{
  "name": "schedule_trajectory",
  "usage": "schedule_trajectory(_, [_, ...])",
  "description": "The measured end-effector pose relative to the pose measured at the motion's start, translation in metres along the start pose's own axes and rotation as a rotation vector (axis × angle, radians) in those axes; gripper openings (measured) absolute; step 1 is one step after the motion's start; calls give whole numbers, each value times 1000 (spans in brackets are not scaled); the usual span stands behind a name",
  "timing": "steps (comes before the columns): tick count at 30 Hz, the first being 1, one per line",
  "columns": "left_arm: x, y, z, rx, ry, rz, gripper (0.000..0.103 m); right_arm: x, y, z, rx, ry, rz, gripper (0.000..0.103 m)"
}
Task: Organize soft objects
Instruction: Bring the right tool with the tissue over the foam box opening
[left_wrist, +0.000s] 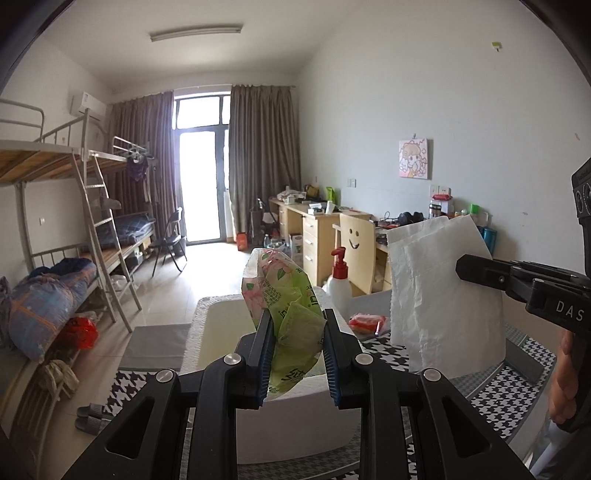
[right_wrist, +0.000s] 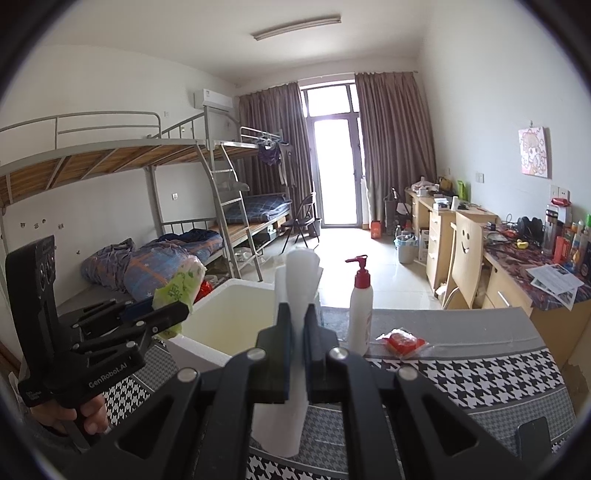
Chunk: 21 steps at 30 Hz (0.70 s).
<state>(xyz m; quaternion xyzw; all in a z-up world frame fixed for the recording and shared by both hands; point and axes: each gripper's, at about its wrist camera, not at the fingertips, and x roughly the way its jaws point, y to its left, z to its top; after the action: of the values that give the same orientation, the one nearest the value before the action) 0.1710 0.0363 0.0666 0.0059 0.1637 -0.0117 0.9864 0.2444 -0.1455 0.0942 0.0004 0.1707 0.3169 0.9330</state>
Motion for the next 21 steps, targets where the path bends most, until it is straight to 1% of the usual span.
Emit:
schedule_trajectory(14, [-3, 14, 2, -15, -15, 51, 26, 15, 7, 8, -9, -4, 51, 8])
schedule_trajectory(21, [-5, 21, 1, -27, -24, 69, 26, 23, 18, 13, -26, -9, 73, 8])
